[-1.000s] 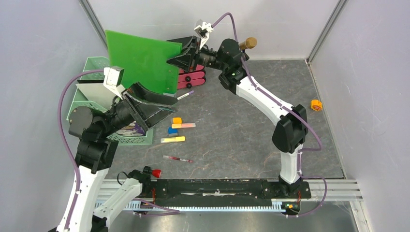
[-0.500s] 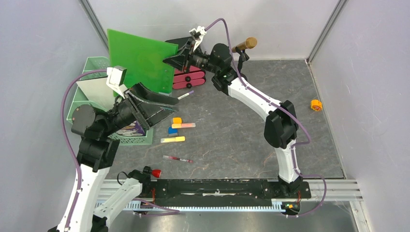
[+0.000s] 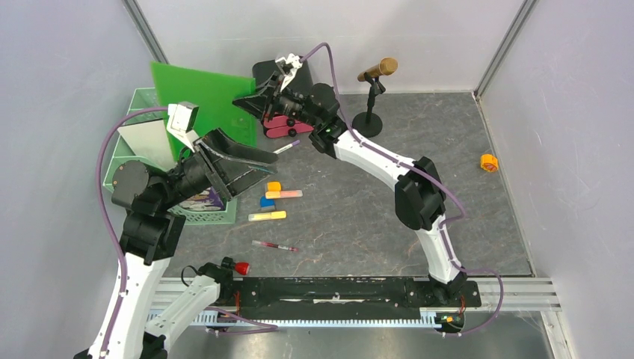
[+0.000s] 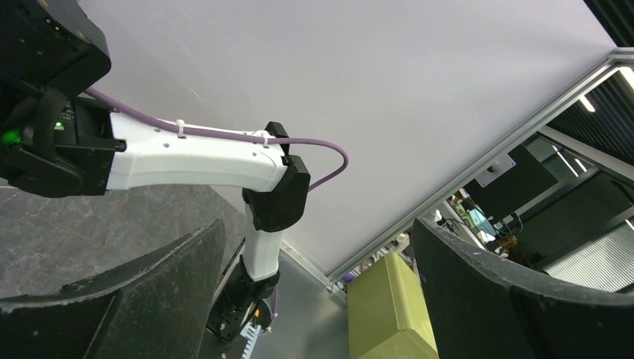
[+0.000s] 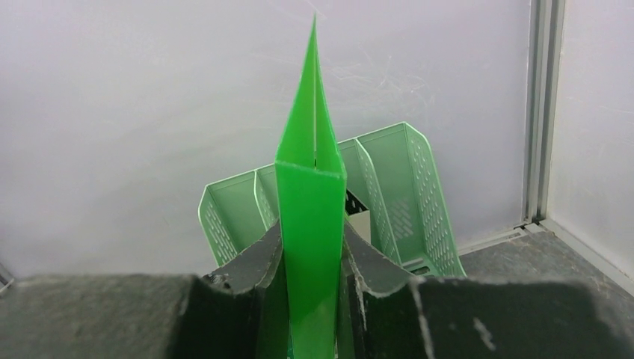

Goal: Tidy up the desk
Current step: Place the folder in the storage box.

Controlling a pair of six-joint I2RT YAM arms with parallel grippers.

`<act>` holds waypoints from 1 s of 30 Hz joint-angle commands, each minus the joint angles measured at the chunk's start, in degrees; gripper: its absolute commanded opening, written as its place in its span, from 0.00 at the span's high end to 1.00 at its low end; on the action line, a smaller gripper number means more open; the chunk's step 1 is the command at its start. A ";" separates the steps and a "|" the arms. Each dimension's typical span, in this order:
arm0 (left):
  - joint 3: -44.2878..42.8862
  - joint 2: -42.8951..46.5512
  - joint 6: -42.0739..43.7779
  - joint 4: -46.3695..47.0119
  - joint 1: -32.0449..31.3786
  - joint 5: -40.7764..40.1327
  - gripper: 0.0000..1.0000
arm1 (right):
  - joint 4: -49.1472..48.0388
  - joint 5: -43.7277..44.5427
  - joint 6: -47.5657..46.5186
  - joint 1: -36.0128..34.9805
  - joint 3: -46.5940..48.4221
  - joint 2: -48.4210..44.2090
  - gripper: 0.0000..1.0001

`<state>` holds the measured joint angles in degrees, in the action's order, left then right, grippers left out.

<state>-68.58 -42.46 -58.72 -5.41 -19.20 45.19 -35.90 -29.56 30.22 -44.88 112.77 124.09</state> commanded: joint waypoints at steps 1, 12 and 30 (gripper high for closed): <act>0.54 -0.10 -1.29 1.89 0.15 1.14 0.00 | -7.90 4.22 0.18 -1.22 3.11 1.05 1.00; 1.60 0.30 -0.58 0.79 0.17 0.69 0.00 | -9.53 7.41 -2.09 -3.65 2.02 2.18 1.00; -0.26 0.79 9.82 -13.62 0.13 -8.23 0.00 | 6.56 -3.44 -10.16 -2.53 -14.61 -11.76 0.85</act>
<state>-67.05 -41.93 -53.32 -15.09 -19.20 40.03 -35.31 -27.18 22.33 -47.83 97.86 115.74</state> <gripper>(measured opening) 0.994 0.176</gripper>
